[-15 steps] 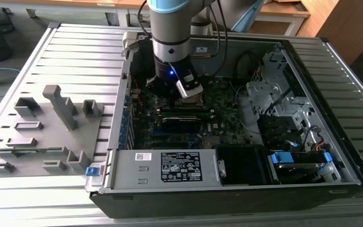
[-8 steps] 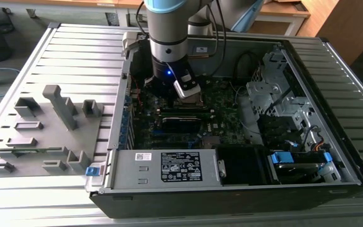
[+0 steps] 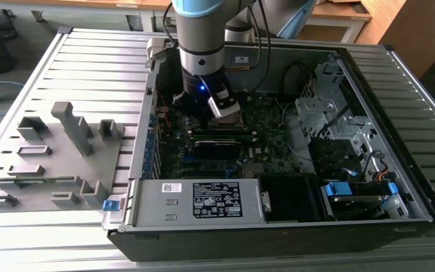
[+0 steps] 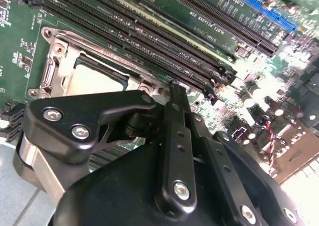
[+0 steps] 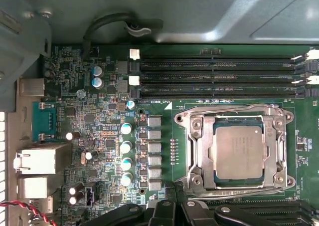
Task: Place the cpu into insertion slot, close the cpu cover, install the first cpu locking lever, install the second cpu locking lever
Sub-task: 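Install the second cpu locking lever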
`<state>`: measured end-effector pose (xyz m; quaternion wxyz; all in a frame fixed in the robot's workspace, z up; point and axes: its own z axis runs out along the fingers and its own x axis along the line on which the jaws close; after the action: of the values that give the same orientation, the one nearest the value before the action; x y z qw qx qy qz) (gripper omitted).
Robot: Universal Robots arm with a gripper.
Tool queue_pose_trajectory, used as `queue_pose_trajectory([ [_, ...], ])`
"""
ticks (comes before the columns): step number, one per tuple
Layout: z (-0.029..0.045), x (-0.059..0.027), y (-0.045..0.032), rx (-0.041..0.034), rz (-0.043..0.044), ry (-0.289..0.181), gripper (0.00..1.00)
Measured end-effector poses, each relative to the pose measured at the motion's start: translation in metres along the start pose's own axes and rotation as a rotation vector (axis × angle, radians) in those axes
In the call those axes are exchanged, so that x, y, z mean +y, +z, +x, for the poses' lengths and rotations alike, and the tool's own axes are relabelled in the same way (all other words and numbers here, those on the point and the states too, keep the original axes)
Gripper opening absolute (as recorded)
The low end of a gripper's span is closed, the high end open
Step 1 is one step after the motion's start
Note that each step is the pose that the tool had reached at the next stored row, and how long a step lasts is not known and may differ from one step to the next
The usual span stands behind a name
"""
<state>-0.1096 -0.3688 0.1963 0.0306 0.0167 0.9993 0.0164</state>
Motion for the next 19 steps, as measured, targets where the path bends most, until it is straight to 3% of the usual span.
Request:
queue_pose_trajectory([
  [12, 0.0001, -0.0007, 0.0006, 0.0004, 0.0004, 0.0, 0.11],
  [19, -0.0006, -0.0003, -0.01, 0.0003, 0.0001, 0.0, 0.11],
])
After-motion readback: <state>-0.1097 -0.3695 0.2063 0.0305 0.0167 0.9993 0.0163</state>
